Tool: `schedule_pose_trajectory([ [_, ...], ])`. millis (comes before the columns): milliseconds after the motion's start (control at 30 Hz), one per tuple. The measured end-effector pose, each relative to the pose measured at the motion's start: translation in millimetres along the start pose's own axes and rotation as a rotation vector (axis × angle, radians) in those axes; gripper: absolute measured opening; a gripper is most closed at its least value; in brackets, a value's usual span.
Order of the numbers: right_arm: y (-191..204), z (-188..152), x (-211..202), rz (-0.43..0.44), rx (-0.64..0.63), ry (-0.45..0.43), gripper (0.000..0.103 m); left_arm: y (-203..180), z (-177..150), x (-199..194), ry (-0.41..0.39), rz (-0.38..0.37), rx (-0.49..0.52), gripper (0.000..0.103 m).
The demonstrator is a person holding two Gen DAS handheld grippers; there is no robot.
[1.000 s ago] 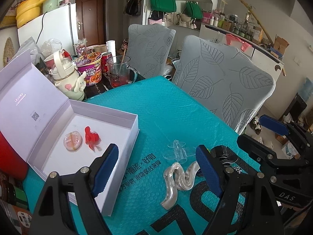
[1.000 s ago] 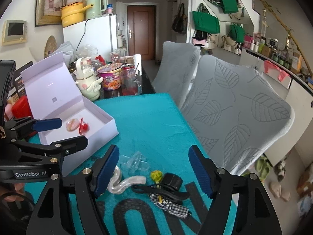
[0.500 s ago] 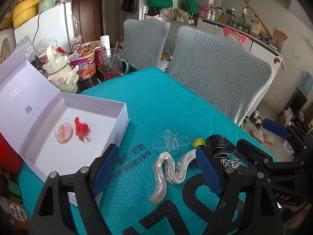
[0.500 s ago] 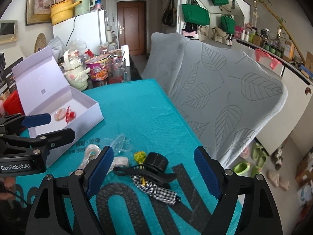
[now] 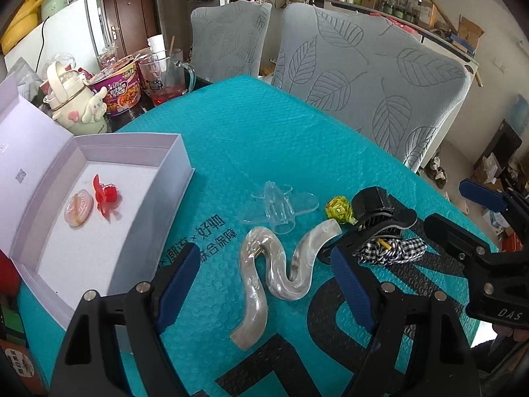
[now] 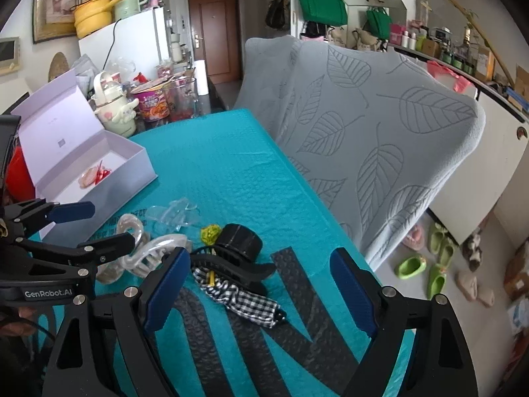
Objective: Organize rigid objects
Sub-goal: 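Close the left gripper on the pearly white S-shaped hair clip, then grasp the black claw clip with the right gripper while the left lifts the S-clip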
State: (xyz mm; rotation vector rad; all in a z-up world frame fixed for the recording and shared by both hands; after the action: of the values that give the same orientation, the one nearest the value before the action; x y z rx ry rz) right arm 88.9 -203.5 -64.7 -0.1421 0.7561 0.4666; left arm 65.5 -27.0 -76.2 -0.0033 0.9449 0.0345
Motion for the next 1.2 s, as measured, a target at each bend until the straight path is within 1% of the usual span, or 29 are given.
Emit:
schedule_pose_trajectory([
  [200,-7,-9,15,0.018,0.023,0.039,0.088,3,-4,20,0.042,0.011,-0.004,0.082],
  [300,-10,-12,21,0.039,0.042,0.054,0.088,3,-3,25,0.046,-0.016,-0.01,0.082],
  [433,-11,-14,28,0.059,0.057,0.072,0.088,-4,-3,35,0.072,-0.042,0.021,0.082],
  [533,-9,-15,31,0.063,0.055,0.079,0.088,-7,-6,41,0.077,-0.056,0.022,0.081],
  [567,-9,-15,32,0.066,0.056,0.081,0.088,-8,-6,42,0.072,-0.058,0.023,0.071],
  [600,-8,-15,33,0.069,0.059,0.083,0.088,-8,-8,43,0.072,-0.059,0.024,0.058],
  [667,-7,-15,34,0.076,0.062,0.087,0.088,-8,-9,40,0.055,-0.038,0.042,0.054],
  [700,-6,-15,35,0.079,0.063,0.089,0.088,-10,-9,38,0.048,-0.024,0.056,0.054],
  [767,-4,-14,37,0.083,0.066,0.09,0.088,-11,-11,29,0.028,-0.04,0.066,0.054],
  [833,-1,-14,39,0.095,0.071,0.089,0.09,-7,-11,23,0.028,-0.057,0.046,0.054],
  [900,3,-14,42,0.109,0.077,0.095,0.098,-1,-12,17,0.022,-0.052,0.025,0.054],
  [933,5,-13,44,0.112,0.079,0.098,0.099,1,-13,14,0.019,-0.048,0.018,0.054],
  [1100,13,-11,55,0.116,0.105,0.105,0.102,17,-19,-4,0.007,-0.037,-0.027,0.054],
  [1200,17,-9,62,0.118,0.128,0.107,0.102,26,-22,-13,-0.003,-0.026,-0.053,0.054],
])
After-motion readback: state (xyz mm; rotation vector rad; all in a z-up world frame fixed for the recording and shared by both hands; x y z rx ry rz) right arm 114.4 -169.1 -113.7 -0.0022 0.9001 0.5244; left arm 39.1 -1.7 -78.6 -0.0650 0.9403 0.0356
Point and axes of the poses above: each gripper's, at about its wrist camera, not at the fingertips, and x roughly the way its jaws point, y to its left, z to its top, the point moved 3 cm from there along x, roughly the way its jaws point, and after that the axes turned 2 degrees about z, right-handed, at the moved point
